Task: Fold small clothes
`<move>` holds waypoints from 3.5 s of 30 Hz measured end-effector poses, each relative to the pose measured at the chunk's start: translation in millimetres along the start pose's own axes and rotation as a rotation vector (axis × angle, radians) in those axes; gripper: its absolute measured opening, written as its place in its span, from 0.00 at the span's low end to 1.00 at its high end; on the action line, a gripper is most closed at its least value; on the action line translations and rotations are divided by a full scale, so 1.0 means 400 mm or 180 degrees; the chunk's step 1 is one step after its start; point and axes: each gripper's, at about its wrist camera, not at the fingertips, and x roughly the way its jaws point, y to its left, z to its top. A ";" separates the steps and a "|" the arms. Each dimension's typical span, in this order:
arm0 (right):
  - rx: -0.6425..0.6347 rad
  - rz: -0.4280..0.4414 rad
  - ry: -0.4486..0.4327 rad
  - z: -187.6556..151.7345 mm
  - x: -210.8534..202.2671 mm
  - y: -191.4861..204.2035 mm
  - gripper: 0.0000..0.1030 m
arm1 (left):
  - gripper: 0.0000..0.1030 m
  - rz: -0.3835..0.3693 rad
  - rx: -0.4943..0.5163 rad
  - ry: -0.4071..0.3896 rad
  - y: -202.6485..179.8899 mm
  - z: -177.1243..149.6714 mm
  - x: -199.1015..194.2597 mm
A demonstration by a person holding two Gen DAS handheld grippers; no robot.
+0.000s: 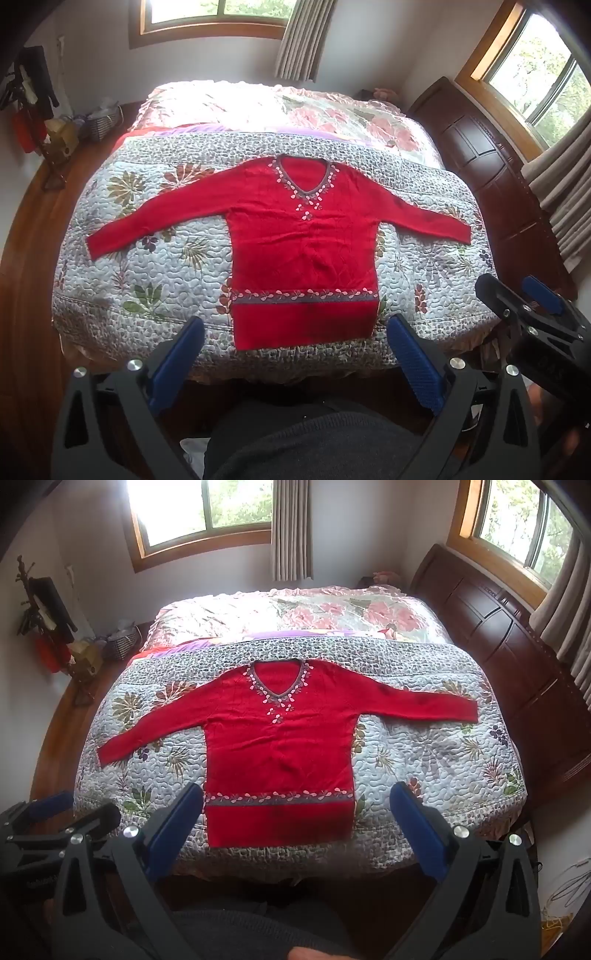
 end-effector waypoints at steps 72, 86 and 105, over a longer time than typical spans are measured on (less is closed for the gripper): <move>0.0016 0.0075 0.0097 0.023 0.054 0.014 0.97 | 0.96 0.0145 0.0000 -0.0026 0.007 0.052 0.019; 0.0060 0.0031 0.0134 0.041 0.078 0.024 0.97 | 0.96 0.0097 0.0020 0.0002 0.043 0.104 0.047; 0.0171 0.0095 0.0243 0.102 0.128 0.089 0.97 | 0.96 -0.0065 -0.0030 -0.0244 0.144 0.169 0.080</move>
